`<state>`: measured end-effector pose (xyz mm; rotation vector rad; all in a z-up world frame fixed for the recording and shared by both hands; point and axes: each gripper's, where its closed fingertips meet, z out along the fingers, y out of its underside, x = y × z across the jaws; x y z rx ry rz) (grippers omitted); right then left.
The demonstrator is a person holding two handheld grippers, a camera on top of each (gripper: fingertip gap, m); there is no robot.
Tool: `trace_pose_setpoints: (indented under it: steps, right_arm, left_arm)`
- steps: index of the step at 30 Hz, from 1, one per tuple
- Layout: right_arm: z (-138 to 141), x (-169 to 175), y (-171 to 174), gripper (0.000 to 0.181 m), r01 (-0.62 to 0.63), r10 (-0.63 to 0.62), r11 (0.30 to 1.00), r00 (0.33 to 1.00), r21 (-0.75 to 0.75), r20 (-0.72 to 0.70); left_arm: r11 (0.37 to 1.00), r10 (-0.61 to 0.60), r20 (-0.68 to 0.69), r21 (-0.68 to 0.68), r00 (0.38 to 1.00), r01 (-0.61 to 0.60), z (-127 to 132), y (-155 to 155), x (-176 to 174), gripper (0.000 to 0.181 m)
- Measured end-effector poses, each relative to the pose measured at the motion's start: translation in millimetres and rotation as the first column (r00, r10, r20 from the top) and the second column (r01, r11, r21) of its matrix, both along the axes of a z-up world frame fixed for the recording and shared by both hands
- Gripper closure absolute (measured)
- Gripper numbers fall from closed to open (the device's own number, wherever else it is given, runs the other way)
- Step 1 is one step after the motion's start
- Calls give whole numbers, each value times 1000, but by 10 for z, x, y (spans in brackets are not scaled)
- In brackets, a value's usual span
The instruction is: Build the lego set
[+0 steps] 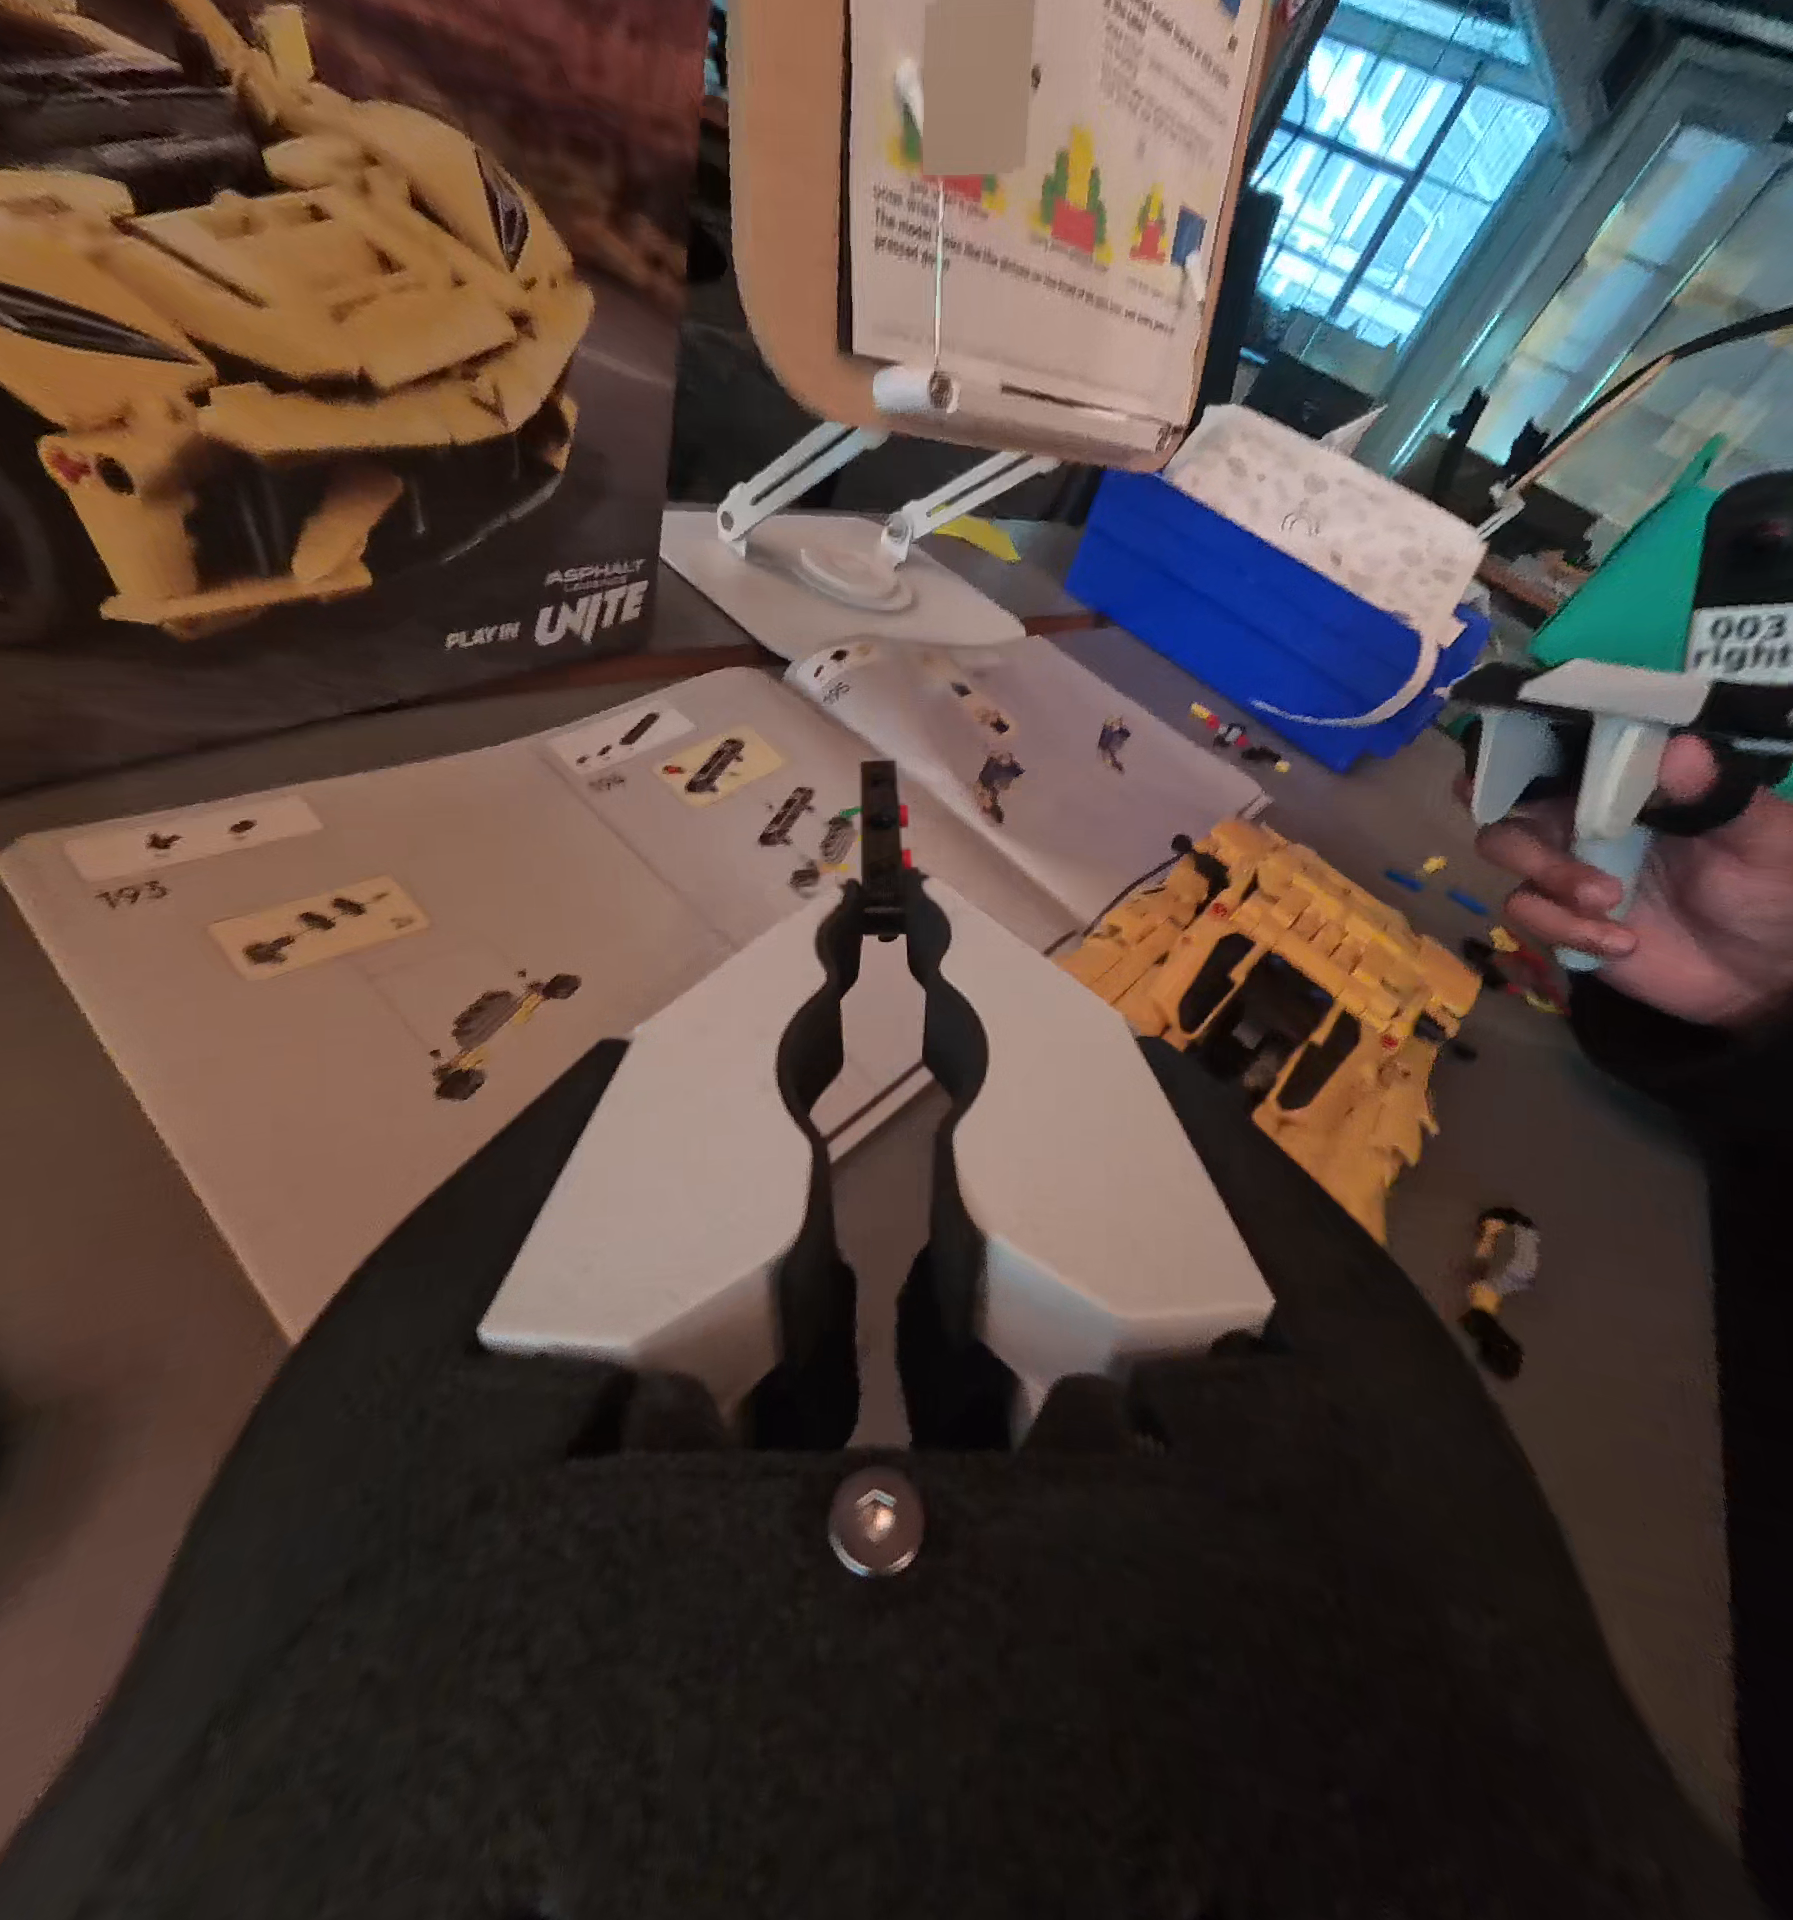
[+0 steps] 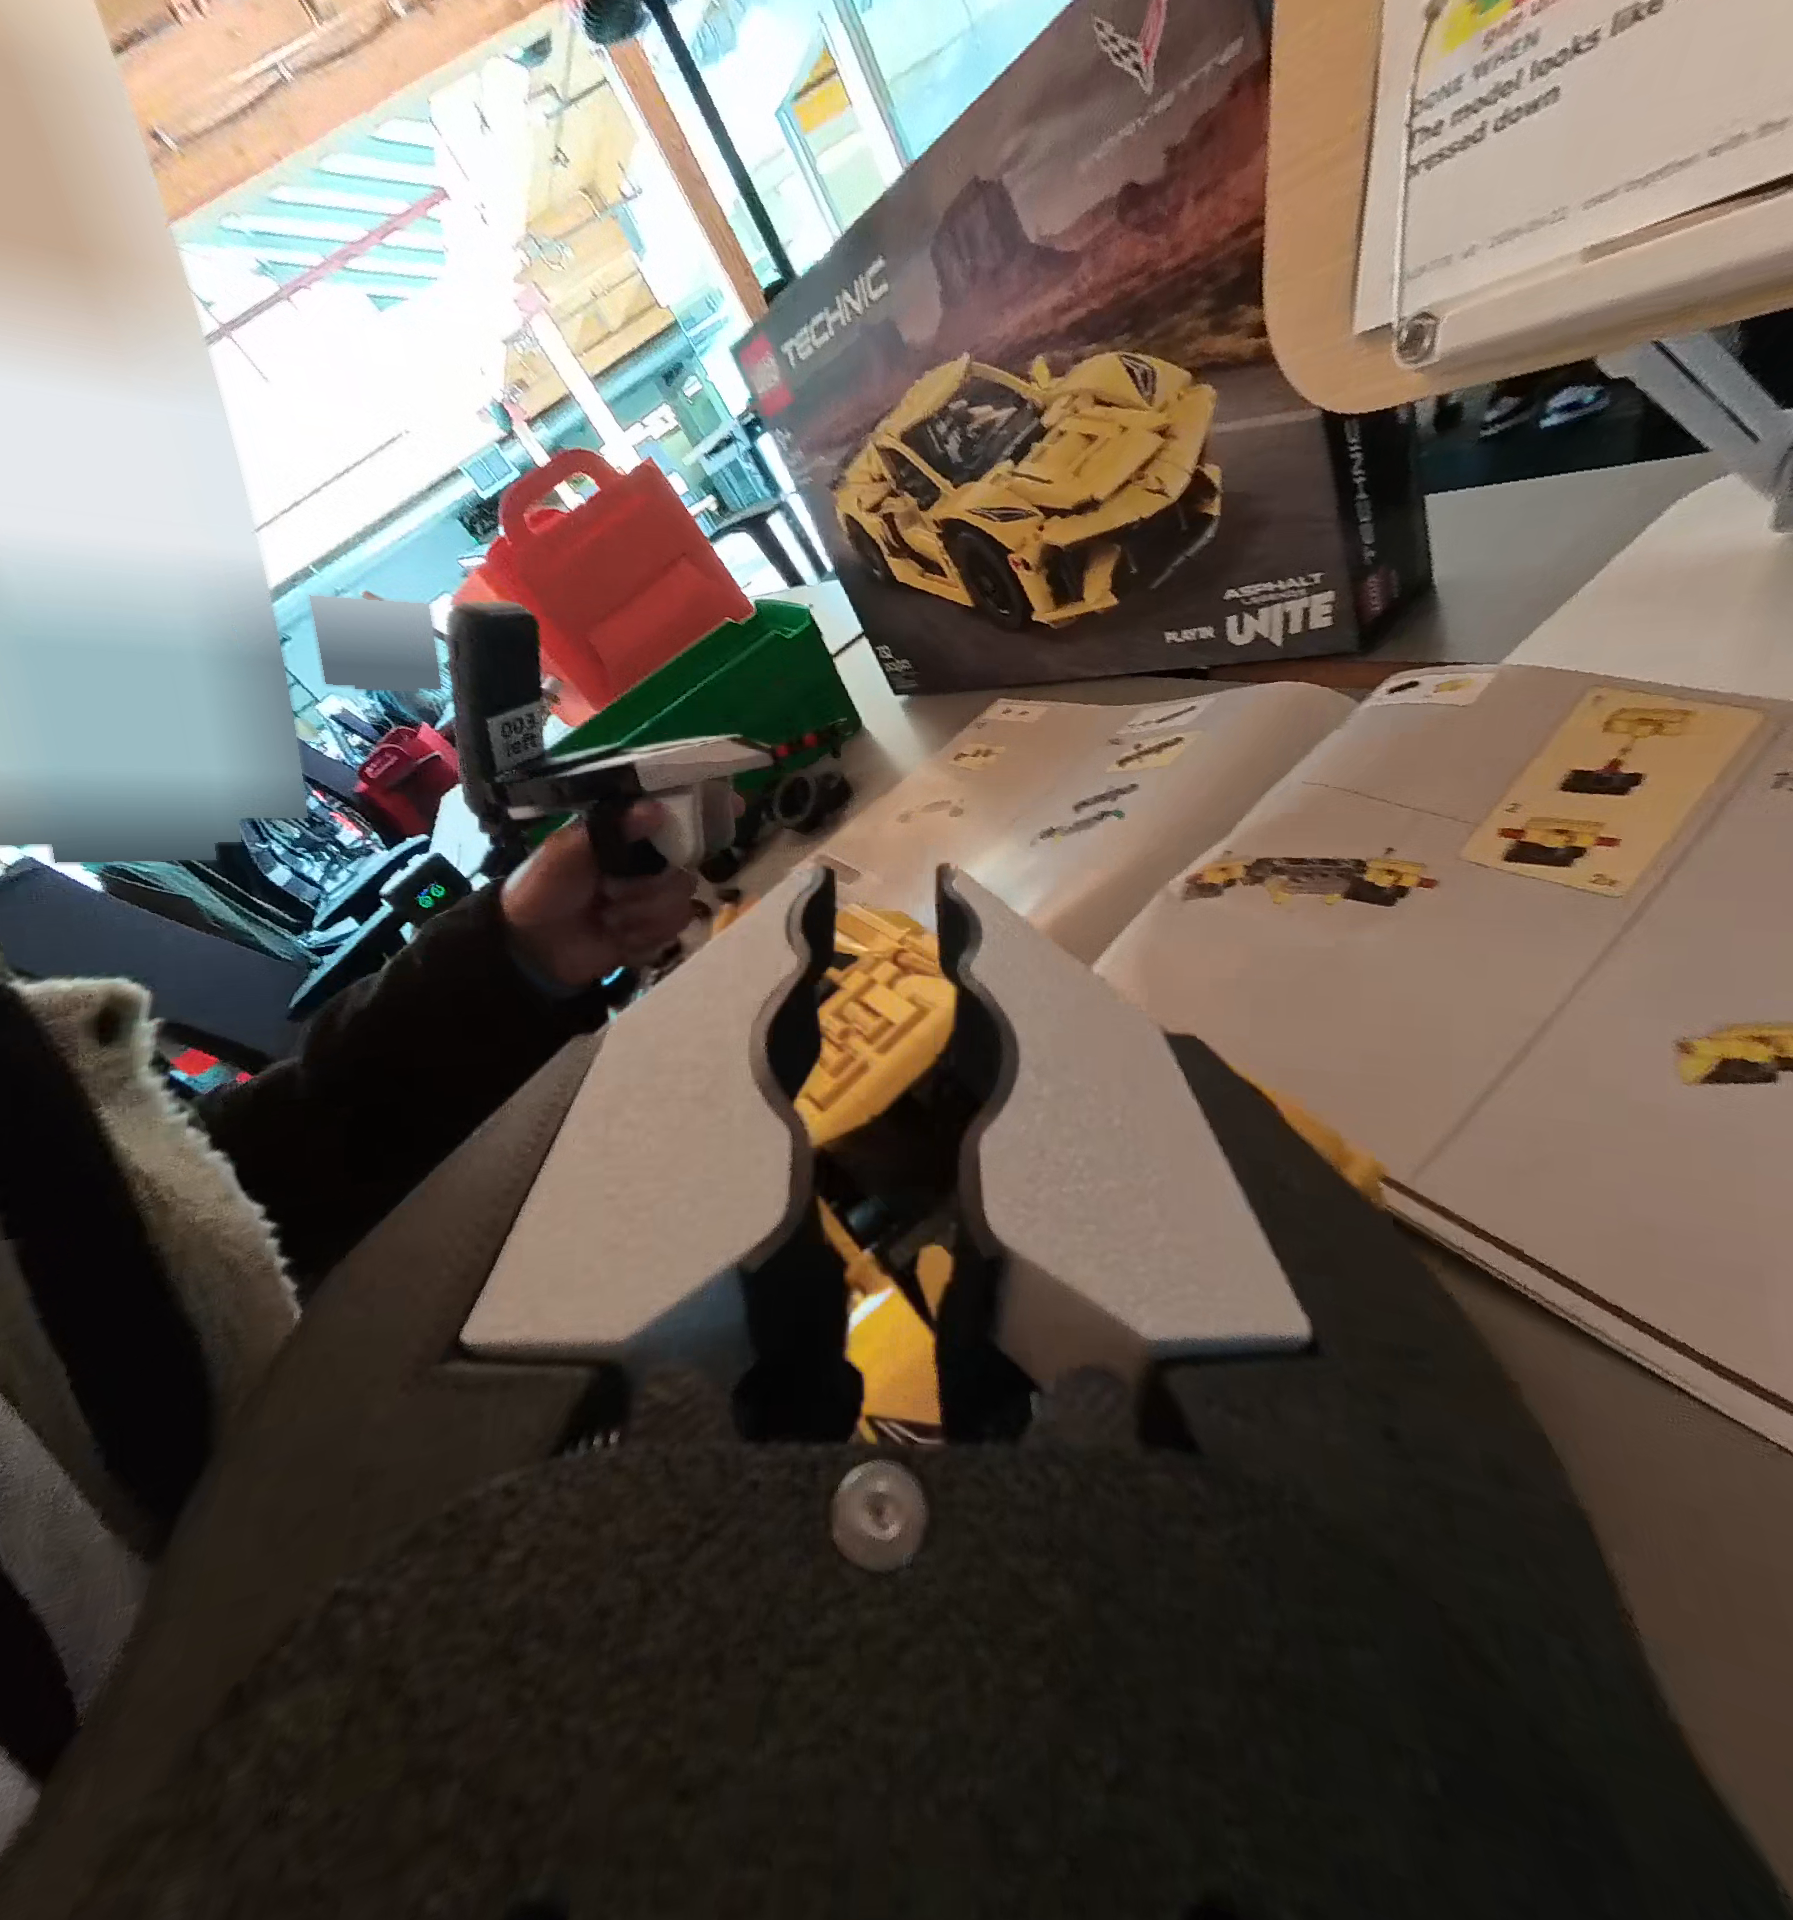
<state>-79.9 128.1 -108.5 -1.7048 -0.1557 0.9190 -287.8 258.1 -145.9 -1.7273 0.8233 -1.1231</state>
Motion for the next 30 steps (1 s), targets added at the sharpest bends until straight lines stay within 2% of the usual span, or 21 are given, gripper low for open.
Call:
trace_pose_setpoints:
  steps: [9, 15, 30]
  right_arm:
    - [-40, 188, 60, 167, 72, -75, 997, 994, 41, 77]
    - [-142, 179, 78, 168, 55, -54, 998, 997, -4, 58]
    - [-179, 128, 67, 168, 23, -22, 999, 999, -28, 34]
  left_arm:
    - [1000, 0, -23, -18, 1000, 0, -59, -47, -22, 174]
    - [997, 5, 7, -71, 1000, -4, -82, -18, -53, 174]
    - [996, -4, 30, -85, 1000, 6, -64, -33, -44, 174]
